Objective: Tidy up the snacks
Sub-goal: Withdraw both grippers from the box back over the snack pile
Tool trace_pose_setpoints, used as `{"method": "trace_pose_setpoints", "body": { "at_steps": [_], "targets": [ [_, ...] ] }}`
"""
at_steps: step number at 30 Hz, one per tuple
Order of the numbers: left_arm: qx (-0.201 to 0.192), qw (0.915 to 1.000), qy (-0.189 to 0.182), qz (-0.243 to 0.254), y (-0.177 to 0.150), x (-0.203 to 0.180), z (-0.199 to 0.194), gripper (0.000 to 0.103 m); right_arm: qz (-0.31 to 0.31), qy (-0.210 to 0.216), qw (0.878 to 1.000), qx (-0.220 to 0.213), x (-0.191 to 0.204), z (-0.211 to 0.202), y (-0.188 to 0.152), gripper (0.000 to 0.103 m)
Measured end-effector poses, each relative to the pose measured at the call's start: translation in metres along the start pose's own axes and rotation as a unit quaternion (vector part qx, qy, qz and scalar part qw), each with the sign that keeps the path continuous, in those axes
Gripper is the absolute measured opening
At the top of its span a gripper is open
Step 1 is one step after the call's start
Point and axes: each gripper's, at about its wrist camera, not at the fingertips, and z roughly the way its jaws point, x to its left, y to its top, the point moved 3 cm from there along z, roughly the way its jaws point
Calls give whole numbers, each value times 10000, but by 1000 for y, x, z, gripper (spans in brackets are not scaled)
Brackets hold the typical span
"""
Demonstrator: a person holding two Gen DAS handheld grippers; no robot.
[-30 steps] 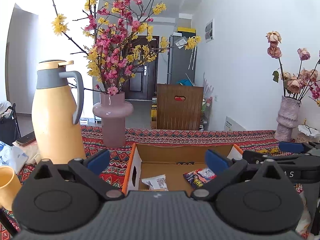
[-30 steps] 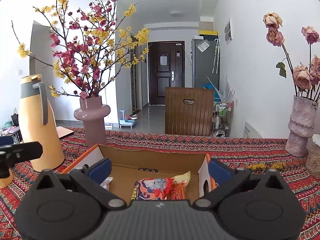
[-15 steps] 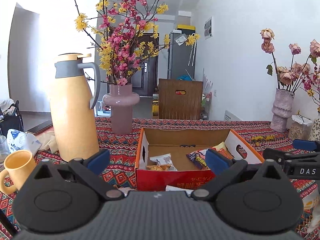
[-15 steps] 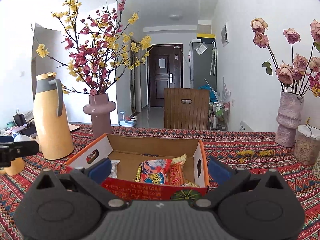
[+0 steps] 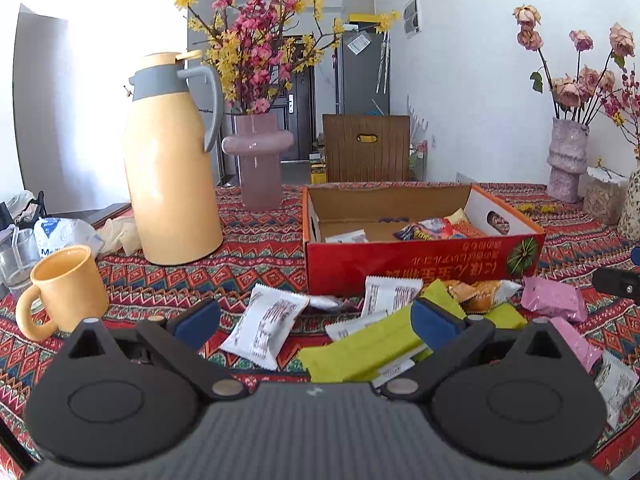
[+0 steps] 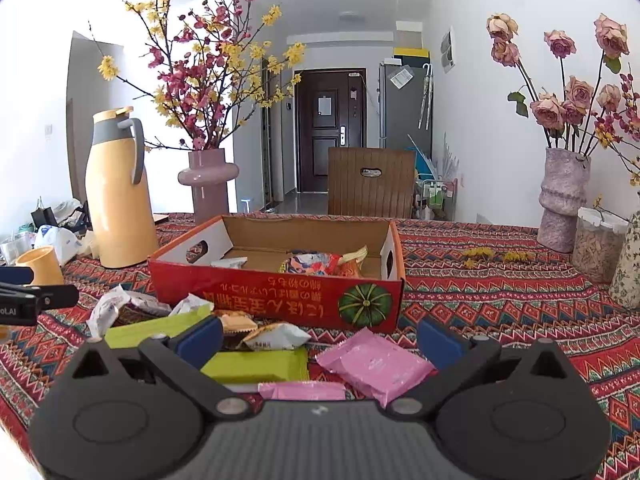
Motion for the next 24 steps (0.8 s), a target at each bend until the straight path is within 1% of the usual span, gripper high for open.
{"method": "trace_pose_setpoints", "body": {
  "at_steps": [7,9,16,20,24],
  "targets": [
    [399,9989,-68,-225,-35,6,0,103,39,-8,9989,476,-1,-3,-35,103],
    [484,9984,-107,-287,-40,6,0,103,71,-3,9981,620,-1,-3,-45,103],
    [534,9979,-273,-243,-45,-4,-6,103,251,-113,9950,961,-6,-4,-70,103],
    [599,9973,-348,-233,-48,-10,-7,103,183,-170,9941,1056,-6,-3,-80,103],
    [638,9970,-393,-204,-52,-15,-9,103,-62,-153,9939,1092,-2,2,-86,103]
  ]
}}
